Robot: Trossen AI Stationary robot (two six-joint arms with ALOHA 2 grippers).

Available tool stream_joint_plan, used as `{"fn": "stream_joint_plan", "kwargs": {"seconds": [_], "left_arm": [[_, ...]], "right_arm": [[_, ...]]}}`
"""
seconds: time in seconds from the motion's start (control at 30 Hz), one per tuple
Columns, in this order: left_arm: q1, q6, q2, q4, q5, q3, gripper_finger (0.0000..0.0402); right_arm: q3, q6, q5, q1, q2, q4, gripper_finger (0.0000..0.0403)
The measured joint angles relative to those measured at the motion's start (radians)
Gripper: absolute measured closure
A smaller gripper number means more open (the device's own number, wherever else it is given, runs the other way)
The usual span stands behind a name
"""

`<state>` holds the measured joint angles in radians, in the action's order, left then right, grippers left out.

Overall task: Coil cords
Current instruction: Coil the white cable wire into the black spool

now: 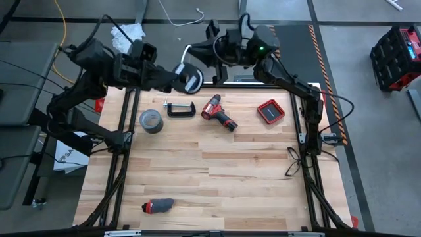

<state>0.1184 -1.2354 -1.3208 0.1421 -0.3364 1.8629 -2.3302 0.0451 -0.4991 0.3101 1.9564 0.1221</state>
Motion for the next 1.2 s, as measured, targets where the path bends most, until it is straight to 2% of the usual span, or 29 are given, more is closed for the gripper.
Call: {"fn": "stream_joint_plan", "kwargs": {"seconds": [0.17,0.27,0.63,0.97,1.2], "left_arm": [[0.008,0.068,0.04,0.176,0.005,-0.001,0.0401],[0.025,0.123,0.069,0.222,0.028,0.0,0.0402],[0.12,0.399,0.165,0.394,0.193,0.0,0.0402],[0.166,0.688,0.187,0.377,0.27,0.0,0.0401],[0.179,0.781,0.172,0.297,0.304,0.0,0.0401]], "right_arm": [[-0.025,-0.011,-0.005,0.026,-0.013,-0.011,0.0403],[-0.027,-0.01,-0.006,0.041,-0.018,-0.059,0.0403],[-0.026,0.035,-0.029,0.051,-0.022,-0.081,0.0403],[-0.026,0.053,-0.03,0.017,-0.023,-0.162,0.0403],[-0.026,0.025,-0.018,-0.035,-0.019,-0.224,0.0403]]}}
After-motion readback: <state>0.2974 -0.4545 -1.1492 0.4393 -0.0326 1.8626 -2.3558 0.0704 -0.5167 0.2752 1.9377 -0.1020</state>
